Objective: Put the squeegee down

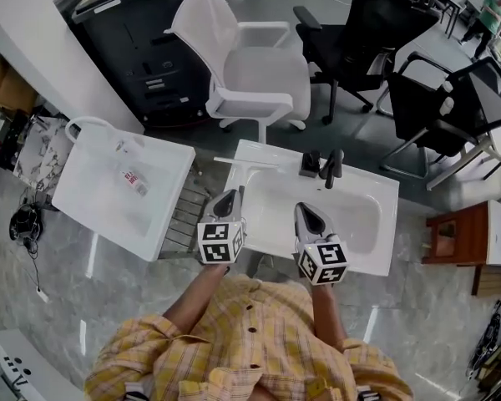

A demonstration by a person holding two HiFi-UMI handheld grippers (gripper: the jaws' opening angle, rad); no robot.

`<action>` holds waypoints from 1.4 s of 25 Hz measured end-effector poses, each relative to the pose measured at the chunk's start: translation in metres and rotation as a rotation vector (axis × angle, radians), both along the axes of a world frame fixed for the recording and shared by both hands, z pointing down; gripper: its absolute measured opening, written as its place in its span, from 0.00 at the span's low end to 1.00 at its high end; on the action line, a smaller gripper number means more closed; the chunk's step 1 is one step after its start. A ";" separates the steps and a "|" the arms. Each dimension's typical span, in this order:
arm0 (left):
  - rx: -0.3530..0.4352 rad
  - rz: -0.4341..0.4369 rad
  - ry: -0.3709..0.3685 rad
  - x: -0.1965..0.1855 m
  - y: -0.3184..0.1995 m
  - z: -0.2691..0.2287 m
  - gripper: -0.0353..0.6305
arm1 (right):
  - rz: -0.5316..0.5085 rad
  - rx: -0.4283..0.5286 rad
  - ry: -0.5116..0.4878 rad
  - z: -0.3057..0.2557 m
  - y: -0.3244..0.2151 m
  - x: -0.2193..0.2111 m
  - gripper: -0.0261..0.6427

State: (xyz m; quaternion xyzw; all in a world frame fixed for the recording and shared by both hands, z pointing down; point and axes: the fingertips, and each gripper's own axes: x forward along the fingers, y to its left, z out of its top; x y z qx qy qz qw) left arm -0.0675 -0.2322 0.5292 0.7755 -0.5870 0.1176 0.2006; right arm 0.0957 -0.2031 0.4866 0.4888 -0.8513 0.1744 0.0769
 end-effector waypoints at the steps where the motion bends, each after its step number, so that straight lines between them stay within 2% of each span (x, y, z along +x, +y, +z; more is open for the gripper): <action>1: 0.007 0.003 0.000 -0.001 0.005 -0.003 0.05 | 0.001 0.009 0.000 -0.004 0.003 -0.002 0.04; 14: 0.078 0.057 -0.004 -0.012 0.048 -0.036 0.05 | 0.028 0.083 0.010 -0.036 0.031 -0.023 0.04; 28: 0.066 0.083 0.008 -0.011 0.066 -0.041 0.05 | 0.047 0.075 0.014 -0.047 0.043 -0.021 0.04; 35: 0.095 0.092 0.010 -0.015 0.075 -0.038 0.05 | 0.057 0.103 0.016 -0.043 0.054 -0.024 0.04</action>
